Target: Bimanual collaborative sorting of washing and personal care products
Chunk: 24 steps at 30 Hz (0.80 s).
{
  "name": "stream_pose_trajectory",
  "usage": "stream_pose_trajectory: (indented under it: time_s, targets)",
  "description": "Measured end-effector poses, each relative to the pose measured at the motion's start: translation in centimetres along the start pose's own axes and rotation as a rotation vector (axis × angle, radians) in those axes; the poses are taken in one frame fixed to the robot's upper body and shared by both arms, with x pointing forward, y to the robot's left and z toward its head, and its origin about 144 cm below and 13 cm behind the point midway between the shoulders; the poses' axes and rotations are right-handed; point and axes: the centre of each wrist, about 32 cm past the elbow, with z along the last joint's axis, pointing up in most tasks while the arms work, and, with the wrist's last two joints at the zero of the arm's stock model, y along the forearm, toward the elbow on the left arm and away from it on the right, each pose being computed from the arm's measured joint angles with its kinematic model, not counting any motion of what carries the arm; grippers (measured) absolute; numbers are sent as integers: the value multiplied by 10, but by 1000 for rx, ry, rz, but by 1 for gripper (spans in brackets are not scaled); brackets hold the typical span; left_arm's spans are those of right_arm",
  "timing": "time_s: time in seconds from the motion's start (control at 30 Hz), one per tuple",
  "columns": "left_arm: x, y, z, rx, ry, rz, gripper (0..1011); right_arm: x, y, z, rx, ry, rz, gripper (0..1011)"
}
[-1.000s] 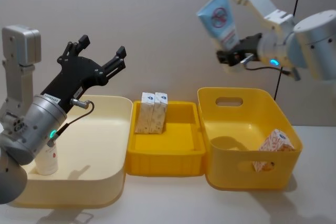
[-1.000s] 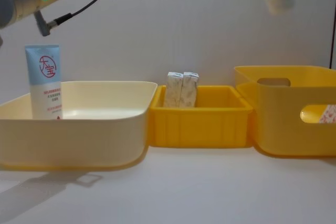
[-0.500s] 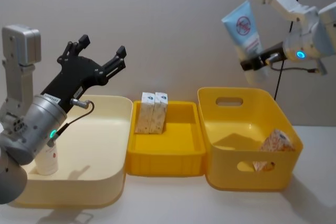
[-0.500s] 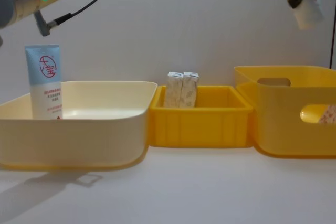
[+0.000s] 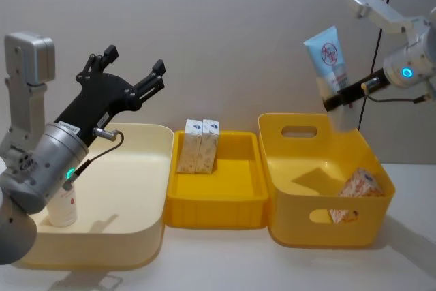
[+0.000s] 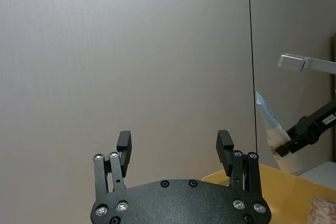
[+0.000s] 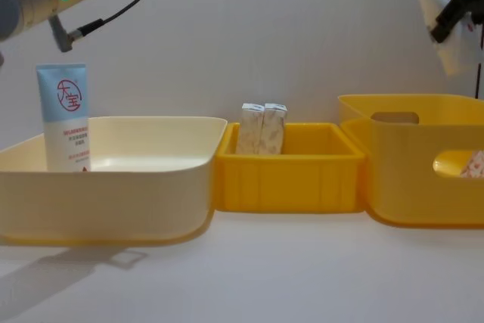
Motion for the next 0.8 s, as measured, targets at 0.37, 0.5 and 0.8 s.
stream_pose_trajectory:
  time_s: [0.37, 0.5, 0.8]
  targets:
    - [0, 0, 0, 0, 0, 0, 1003, 14, 2, -2, -40, 44, 49, 732]
    - [0, 0, 0, 0, 0, 0, 1003, 17, 1, -3, -48, 54, 60, 840]
    - [0, 0, 0, 0, 0, 0, 1003, 20, 1, -5, -58, 66, 72, 1001]
